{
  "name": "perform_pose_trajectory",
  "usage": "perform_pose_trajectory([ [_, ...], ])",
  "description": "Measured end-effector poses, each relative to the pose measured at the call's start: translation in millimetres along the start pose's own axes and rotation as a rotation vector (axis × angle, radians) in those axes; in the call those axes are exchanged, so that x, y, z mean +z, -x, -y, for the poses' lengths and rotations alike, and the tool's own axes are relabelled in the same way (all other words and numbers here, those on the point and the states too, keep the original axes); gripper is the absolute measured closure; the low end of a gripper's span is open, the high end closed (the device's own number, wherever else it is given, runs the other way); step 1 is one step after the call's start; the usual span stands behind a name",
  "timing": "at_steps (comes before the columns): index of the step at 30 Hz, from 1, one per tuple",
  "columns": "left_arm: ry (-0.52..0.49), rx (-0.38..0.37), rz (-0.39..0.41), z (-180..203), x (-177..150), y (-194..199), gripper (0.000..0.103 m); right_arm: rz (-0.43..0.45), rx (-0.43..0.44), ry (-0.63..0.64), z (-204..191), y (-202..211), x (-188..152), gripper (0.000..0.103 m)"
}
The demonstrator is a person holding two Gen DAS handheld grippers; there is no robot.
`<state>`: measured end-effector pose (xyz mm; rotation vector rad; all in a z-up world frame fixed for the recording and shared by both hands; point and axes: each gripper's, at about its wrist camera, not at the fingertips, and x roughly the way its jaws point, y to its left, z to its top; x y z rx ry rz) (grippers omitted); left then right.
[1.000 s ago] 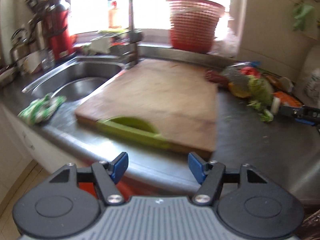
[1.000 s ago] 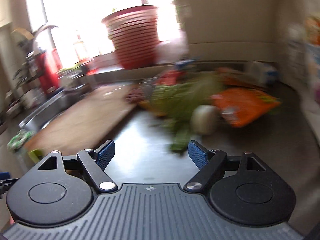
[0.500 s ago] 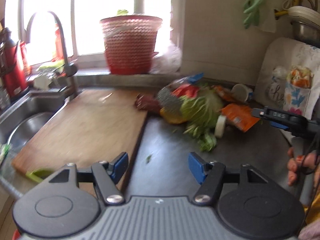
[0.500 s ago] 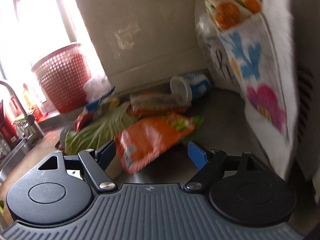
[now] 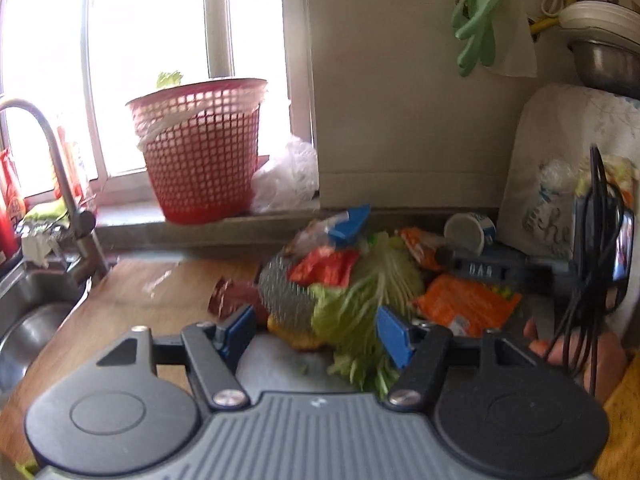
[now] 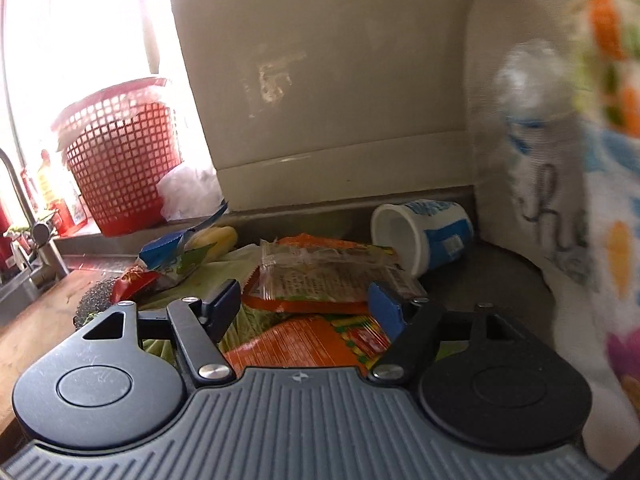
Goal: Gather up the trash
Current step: 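Move both open tools back to the trash heap on the counter, then grasp the blue-and-white snack bag with the left tool and lift it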
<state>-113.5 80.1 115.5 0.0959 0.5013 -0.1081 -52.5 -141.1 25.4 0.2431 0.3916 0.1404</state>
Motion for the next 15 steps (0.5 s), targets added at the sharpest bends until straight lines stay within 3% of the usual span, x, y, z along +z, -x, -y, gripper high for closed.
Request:
perform_pose_trajectory([
  [15,-0.138,-0.015,-0.027,20.4,40.4,-122.7,0.035,0.011,0.056,-0.093,16.4,-24.2,-2.0,0.011],
])
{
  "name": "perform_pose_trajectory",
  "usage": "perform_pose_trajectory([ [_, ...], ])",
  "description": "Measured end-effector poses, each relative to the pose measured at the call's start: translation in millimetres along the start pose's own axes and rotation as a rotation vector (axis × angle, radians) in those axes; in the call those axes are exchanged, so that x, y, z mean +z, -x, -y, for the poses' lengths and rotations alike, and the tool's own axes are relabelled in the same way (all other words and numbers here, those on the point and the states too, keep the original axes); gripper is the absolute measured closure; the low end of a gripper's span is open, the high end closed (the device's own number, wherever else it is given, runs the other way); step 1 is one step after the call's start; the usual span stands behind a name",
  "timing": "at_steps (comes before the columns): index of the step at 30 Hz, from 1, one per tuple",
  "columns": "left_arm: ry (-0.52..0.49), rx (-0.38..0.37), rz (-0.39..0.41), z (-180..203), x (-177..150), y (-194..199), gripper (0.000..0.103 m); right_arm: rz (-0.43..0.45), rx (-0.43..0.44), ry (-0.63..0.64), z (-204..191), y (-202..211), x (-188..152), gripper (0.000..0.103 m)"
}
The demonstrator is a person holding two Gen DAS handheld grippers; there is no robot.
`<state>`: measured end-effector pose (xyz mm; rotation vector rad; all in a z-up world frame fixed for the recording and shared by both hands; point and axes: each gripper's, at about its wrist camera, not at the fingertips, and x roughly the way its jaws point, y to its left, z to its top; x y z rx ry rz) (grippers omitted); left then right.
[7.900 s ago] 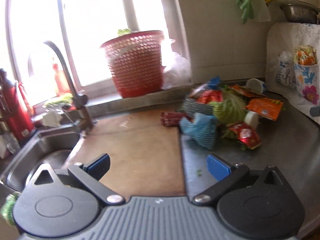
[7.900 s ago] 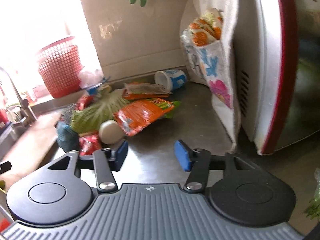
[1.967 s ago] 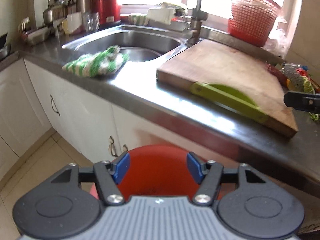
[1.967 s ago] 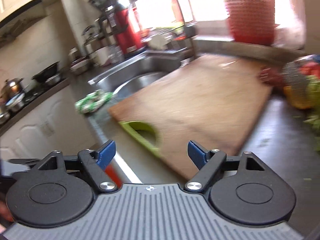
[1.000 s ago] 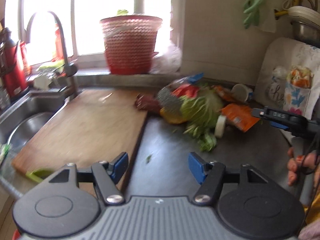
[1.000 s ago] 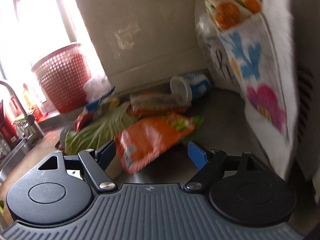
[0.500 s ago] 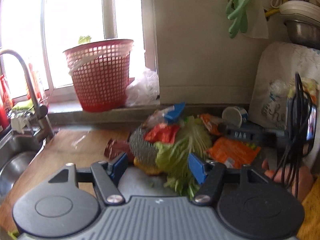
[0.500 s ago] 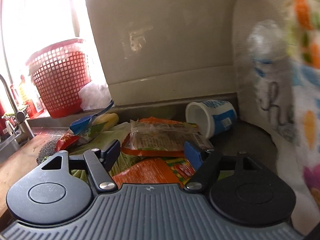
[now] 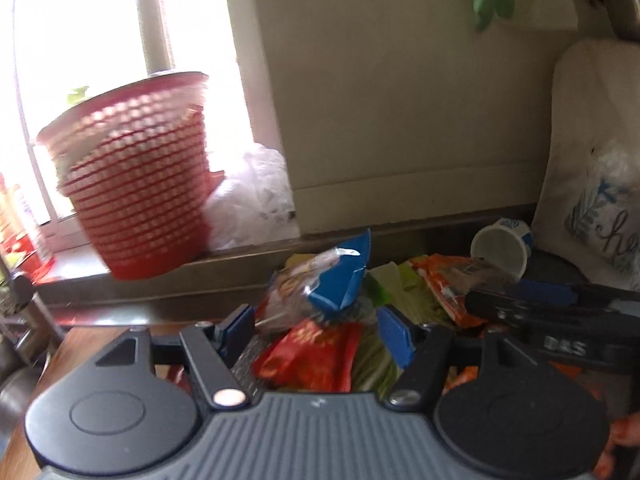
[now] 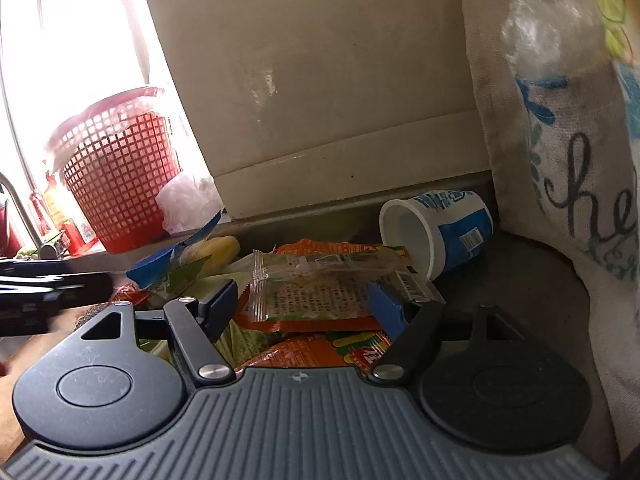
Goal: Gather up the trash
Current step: 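Grasp the blue-and-white snack bag with the left tool and lift it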
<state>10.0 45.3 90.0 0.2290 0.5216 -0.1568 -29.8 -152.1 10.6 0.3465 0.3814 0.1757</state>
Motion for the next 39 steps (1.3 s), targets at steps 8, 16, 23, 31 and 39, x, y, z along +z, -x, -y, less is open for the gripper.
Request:
perform_pose_trajectory([
  [8,-0.067,0.024,-0.033,3.7,13.4,-47.5,0.028,0.014,0.034,-0.027,4.8,1.9,-2.6,0.010],
  [16,-0.056,0.004,-0.045,-6.9,19.7,-70.5,0.025,0.017,0.033,-0.039,7.9,0.3,-5.3,0.013],
  [23,0.007,-0.011,-0.072,-8.9,18.1,-84.5,0.055,0.012,0.003,0.009,2.2,0.0,-8.2,0.027],
  [31,0.013,0.020,-0.073,-6.1,16.6,-78.5,0.075,0.009,-0.011,0.089,-9.8,-3.1,-9.7,0.017],
  [39,0.092,0.028,-0.014,-12.2,10.0,-38.9,0.092,0.036,0.083,0.077,-11.7,1.7,-8.4,0.017],
])
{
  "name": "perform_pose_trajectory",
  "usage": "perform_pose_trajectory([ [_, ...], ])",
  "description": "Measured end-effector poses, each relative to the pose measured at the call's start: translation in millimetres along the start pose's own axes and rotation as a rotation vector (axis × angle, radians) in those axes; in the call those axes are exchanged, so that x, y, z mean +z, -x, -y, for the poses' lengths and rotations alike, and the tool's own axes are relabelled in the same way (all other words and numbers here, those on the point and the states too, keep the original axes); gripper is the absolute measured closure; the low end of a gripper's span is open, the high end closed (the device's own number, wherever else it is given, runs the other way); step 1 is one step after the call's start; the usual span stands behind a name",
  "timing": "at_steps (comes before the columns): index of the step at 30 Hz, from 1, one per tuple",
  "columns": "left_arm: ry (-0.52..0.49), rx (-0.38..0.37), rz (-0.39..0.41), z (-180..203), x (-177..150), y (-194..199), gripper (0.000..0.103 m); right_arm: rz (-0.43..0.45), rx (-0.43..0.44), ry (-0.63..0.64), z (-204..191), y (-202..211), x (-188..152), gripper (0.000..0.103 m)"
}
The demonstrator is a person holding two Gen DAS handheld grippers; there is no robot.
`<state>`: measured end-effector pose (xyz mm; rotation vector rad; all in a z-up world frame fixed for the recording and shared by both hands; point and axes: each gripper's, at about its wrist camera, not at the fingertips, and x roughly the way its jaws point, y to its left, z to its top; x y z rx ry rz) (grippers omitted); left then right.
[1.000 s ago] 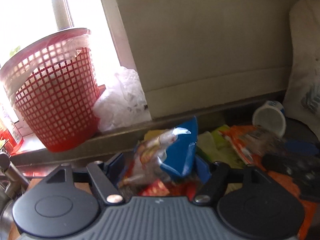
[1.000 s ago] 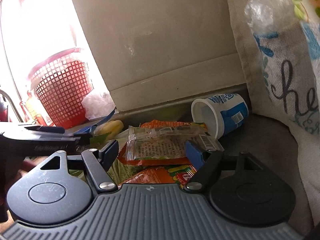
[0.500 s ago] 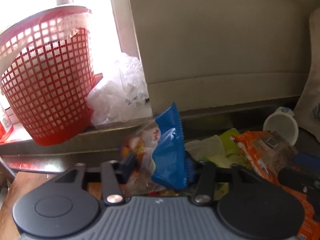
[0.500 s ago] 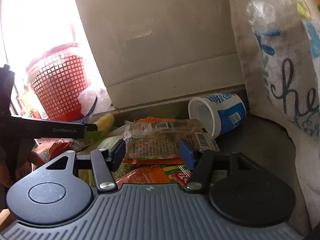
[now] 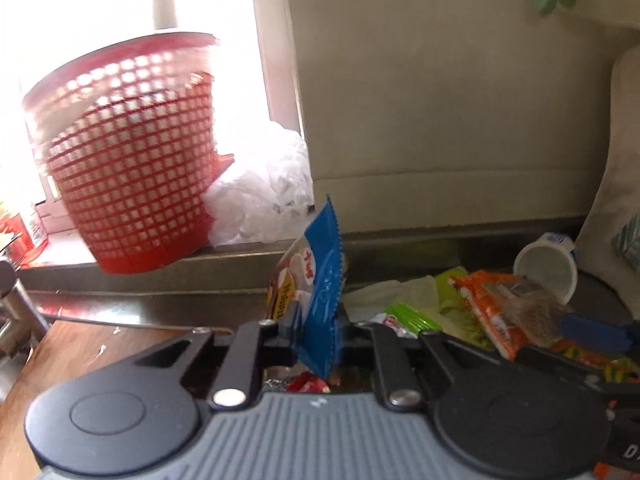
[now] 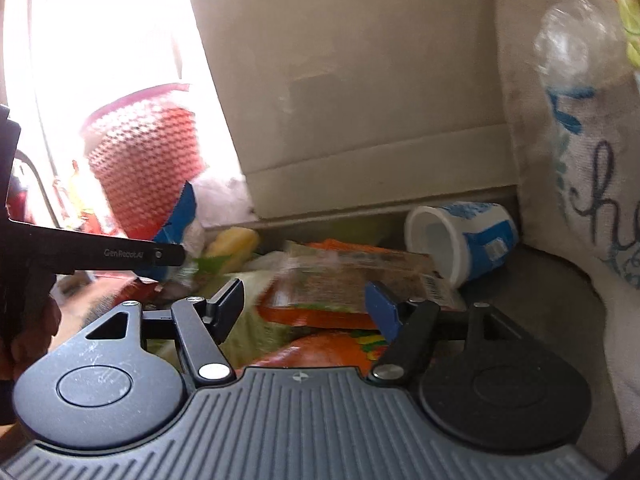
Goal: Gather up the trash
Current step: 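Grasp the blue-and-white snack bag with the left tool and lift it, then grasp a red snack wrapper with the right tool while the left tool holds the blue bag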
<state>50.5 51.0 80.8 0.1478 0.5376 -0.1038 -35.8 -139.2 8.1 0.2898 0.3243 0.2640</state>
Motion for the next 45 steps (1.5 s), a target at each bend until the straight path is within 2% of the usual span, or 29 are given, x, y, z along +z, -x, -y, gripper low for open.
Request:
perform_pose_trajectory([
  [5,0.078,-0.023,0.047,-10.3,-7.2,39.1,0.093,0.003,0.101,0.004,-11.0,2.9,-0.2,0.019],
  [7,0.113,-0.039,0.047,-16.4,-12.9,52.5,0.094,-0.012,0.145,-0.021,-13.3,2.2,-0.4,0.029],
  [12,0.167,-0.055,0.046,-24.1,-32.0,83.6,0.094,-0.058,0.261,-0.064,-24.0,-0.5,-4.5,0.035],
  [19,0.217,-0.049,0.017,-33.6,-56.5,110.2,0.094,-0.102,0.359,0.079,-62.3,2.0,-16.1,0.039],
  [23,0.251,-0.037,0.009,-38.5,-72.8,120.8,0.095,-0.110,0.362,0.219,-83.9,4.5,-24.1,0.039],
  [30,0.288,-0.016,-0.007,-46.4,-92.8,145.0,0.095,-0.130,0.376,0.292,-98.9,1.6,-31.0,0.038],
  [34,0.305,0.000,-0.015,-48.8,-102.9,162.8,0.095,-0.153,0.412,0.324,-110.1,3.2,-36.0,0.039],
  [37,0.317,0.007,-0.035,-51.8,-113.5,173.5,0.095,-0.200,0.401,0.355,-121.5,4.0,-42.9,0.039],
  [40,0.326,0.019,-0.049,-55.0,-123.5,182.8,0.095,-0.249,0.414,0.376,-131.6,2.6,-48.3,0.045],
  [43,0.334,0.033,-0.060,-57.4,-132.0,190.1,0.095,-0.273,0.386,0.399,-139.5,1.8,-52.0,0.045],
  [44,0.341,0.035,-0.063,-58.8,-134.8,192.7,0.095,-0.279,0.378,0.401,-140.3,0.1,-51.9,0.042],
  [45,0.344,0.039,-0.065,-59.3,-136.8,195.3,0.095,-0.284,0.365,0.404,-141.0,-1.0,-51.9,0.033],
])
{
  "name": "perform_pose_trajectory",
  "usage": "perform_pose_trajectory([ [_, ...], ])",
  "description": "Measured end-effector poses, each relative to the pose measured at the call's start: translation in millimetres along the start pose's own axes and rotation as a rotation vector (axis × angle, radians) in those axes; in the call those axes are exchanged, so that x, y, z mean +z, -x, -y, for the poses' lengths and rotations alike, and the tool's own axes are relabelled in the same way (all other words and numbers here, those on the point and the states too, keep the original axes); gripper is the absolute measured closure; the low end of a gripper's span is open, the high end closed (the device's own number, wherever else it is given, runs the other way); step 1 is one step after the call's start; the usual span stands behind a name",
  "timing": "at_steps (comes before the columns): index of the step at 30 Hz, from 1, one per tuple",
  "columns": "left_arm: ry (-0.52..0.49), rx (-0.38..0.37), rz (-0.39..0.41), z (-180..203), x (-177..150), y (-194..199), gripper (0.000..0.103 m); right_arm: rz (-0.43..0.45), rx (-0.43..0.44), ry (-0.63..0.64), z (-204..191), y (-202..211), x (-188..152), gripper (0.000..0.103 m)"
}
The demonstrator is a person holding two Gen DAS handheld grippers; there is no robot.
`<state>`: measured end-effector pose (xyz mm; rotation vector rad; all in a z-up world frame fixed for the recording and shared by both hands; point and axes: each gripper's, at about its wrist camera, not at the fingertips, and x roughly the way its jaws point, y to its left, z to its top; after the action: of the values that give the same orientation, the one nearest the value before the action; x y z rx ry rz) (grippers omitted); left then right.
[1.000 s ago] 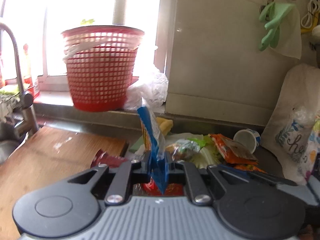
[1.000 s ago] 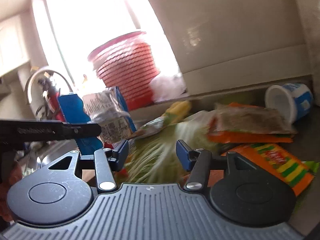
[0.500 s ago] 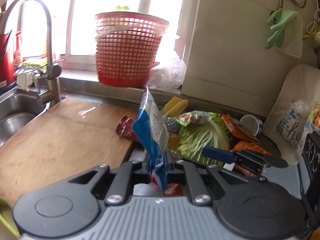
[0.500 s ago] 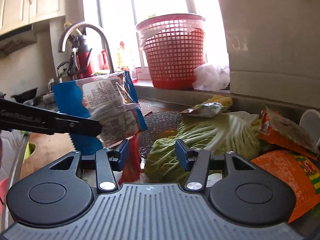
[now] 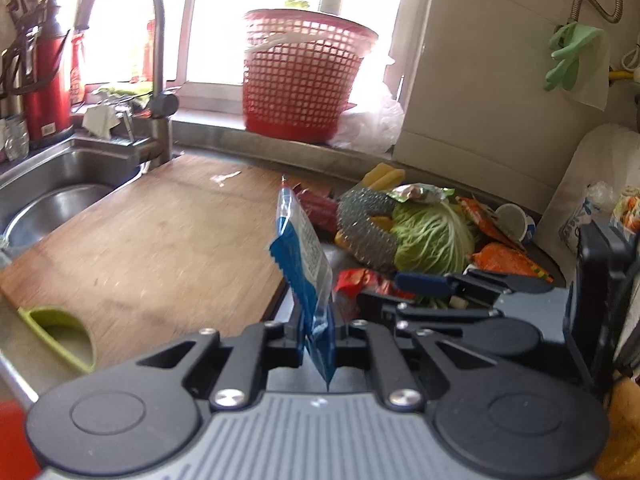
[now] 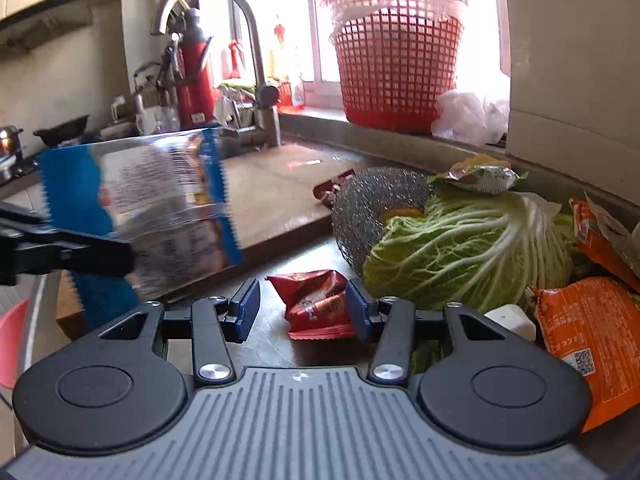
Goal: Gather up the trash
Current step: 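Grasp a red snack wrapper with the right tool while the left tool holds the blue bag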
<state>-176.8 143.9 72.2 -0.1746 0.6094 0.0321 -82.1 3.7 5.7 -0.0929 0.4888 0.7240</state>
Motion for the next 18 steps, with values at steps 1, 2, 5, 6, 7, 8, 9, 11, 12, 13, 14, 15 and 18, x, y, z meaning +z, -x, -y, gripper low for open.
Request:
perform_pose_trajectory([
  [1,0.003,0.005,-0.001,-1.6,-2.1,2.4,0.095,-0.008,-0.017,-0.003,-0.1,-1.1,0.3,0.023],
  [2,0.005,0.007,-0.003,-3.0,-4.0,5.0,0.095,-0.017,-0.035,-0.006,0.2,-3.0,0.9,0.020],
  [5,0.014,0.015,-0.005,-6.7,-9.3,11.8,0.095,-0.031,-0.033,-0.011,0.7,-5.1,0.4,0.019],
  [6,0.017,0.017,-0.005,-7.8,-10.9,14.0,0.095,-0.034,-0.024,-0.014,0.8,-5.9,0.3,0.019],
  [7,0.020,0.018,-0.006,-8.8,-12.5,16.4,0.095,-0.041,-0.021,-0.017,0.4,-7.4,0.5,0.019],
  [8,0.022,0.020,-0.005,-9.8,-13.7,18.8,0.095,-0.049,-0.019,-0.019,0.5,-9.6,0.3,0.019],
  [9,0.023,0.022,-0.005,-10.4,-14.8,21.1,0.095,-0.057,-0.017,-0.027,1.4,-12.1,0.9,0.019],
  [11,0.023,0.027,-0.006,-11.7,-17.0,25.6,0.095,-0.071,-0.027,-0.032,2.8,-15.4,2.0,0.022],
  [12,0.025,0.029,-0.007,-12.7,-17.9,27.6,0.095,-0.078,-0.034,-0.023,1.5,-16.7,2.1,0.023],
  [13,0.027,0.031,-0.008,-13.3,-18.7,29.3,0.095,-0.087,-0.038,-0.013,0.0,-18.6,2.2,0.027],
  [14,0.031,0.033,-0.010,-14.0,-19.3,31.2,0.095,-0.096,-0.044,-0.008,-1.0,-20.8,2.6,0.030],
  [15,0.034,0.035,-0.010,-14.9,-19.9,33.4,0.095,-0.108,-0.043,-0.007,-2.1,-23.4,3.3,0.031],
  [18,0.039,0.045,-0.002,-18.1,-21.3,41.1,0.095,-0.113,-0.043,0.010,-6.3,-24.7,3.3,0.032],
])
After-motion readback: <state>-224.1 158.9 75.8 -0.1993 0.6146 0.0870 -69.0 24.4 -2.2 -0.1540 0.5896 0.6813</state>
